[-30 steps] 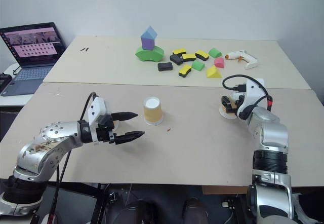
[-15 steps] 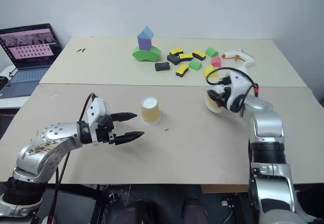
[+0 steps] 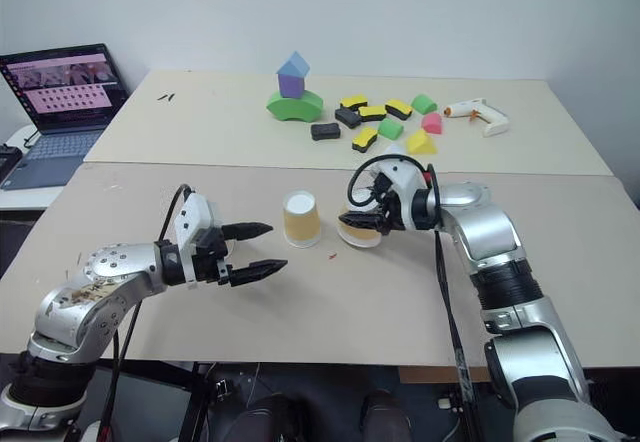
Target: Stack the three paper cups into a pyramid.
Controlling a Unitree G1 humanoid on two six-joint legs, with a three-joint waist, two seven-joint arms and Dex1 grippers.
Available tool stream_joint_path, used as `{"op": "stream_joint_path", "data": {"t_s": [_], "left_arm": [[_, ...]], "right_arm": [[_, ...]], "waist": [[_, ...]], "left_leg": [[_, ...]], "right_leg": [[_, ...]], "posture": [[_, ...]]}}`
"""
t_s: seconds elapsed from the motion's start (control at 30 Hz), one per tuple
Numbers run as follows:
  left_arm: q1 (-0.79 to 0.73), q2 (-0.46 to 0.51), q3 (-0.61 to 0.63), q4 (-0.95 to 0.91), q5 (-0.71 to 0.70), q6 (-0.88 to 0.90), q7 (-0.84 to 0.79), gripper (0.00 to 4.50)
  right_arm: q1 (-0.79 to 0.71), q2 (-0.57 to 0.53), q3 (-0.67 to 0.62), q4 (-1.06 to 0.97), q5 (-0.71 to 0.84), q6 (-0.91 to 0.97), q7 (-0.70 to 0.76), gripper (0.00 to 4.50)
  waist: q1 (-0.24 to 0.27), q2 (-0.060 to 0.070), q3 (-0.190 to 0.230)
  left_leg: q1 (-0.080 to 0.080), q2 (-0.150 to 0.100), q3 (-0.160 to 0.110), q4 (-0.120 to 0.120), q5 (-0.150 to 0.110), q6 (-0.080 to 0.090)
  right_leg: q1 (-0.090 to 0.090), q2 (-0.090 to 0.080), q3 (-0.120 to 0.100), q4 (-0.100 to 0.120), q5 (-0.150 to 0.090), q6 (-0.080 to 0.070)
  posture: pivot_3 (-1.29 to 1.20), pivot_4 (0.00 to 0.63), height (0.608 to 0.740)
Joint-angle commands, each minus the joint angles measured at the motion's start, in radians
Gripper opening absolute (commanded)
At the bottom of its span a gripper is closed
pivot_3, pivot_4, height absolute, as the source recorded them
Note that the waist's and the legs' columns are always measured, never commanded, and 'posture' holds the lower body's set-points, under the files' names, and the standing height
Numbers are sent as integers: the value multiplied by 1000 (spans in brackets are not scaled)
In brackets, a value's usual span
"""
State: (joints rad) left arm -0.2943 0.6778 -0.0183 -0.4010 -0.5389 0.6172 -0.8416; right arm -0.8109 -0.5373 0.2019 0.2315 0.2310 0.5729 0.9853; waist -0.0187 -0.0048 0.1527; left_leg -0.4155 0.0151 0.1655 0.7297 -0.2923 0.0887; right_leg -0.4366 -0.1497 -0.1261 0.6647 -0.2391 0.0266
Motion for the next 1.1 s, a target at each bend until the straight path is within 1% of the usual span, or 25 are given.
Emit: {"op": "stream_joint_path", "data": {"t_s": [0.03,0.13,0.27,0.57,0.63,0.67,0.7,0.73,0.9,1.1], "left_arm": [[8,14,38,-49,-15,8,11,3818],[12,16,43,-55,-15,12,18,3818],[12,13,45,-61,-17,18,25,3818],[18,6,42,-74,-22,26,44,3818],[17,5,42,-74,-24,26,48,3818],[16,5,41,-73,-24,26,49,3818],[16,4,40,-73,-25,26,51,3818],[15,4,40,-72,-25,26,51,3818],[17,-2,37,-66,-21,22,50,3818],[46,-12,24,-72,7,5,63,3818]], "right_arm": [[-53,44,17,31,-15,-51,18,2797],[-88,107,39,75,-28,-71,20,2797],[-128,161,52,151,-56,-116,18,2797],[-159,194,49,237,-92,-172,19,2797],[-158,195,46,243,-98,-179,18,3801],[-157,194,44,241,-99,-178,20,3917],[-154,192,41,235,-96,-175,25,4312],[-151,191,39,228,-92,-172,28,4463],[-128,174,4,114,-45,-108,40,4463],[-84,123,-90,-130,77,52,40,4463]], "waist": [[0,0,0],[-7,0,0],[-11,0,0],[-5,0,0],[-7,0,0],[-8,0,0],[-10,0,0],[-11,0,0],[-16,0,0],[-16,0,0]], "left_leg": [[0,0,0,0,0,0],[0,0,0,0,0,0],[0,0,0,0,0,0],[0,0,0,0,0,0],[0,0,0,0,0,0],[0,0,0,0,0,0],[0,0,0,0,0,0],[0,0,0,0,0,0],[0,0,0,0,0,0],[0,0,0,0,0,0]], "right_leg": [[0,0,0,0,0,0],[0,0,0,0,0,0],[0,0,0,0,0,0],[0,0,0,0,0,0],[0,0,0,0,0,0],[0,0,0,0,0,0],[0,0,0,0,0,0],[0,0,0,0,0,0],[0,0,0,0,0,0],[0,0,0,0,0,0]], "posture": [[0,150,691],[0,150,691],[0,150,691],[0,150,691],[0,150,691],[0,150,691],[0,150,691],[0,150,691],[0,150,691],[0,150,691]]}}
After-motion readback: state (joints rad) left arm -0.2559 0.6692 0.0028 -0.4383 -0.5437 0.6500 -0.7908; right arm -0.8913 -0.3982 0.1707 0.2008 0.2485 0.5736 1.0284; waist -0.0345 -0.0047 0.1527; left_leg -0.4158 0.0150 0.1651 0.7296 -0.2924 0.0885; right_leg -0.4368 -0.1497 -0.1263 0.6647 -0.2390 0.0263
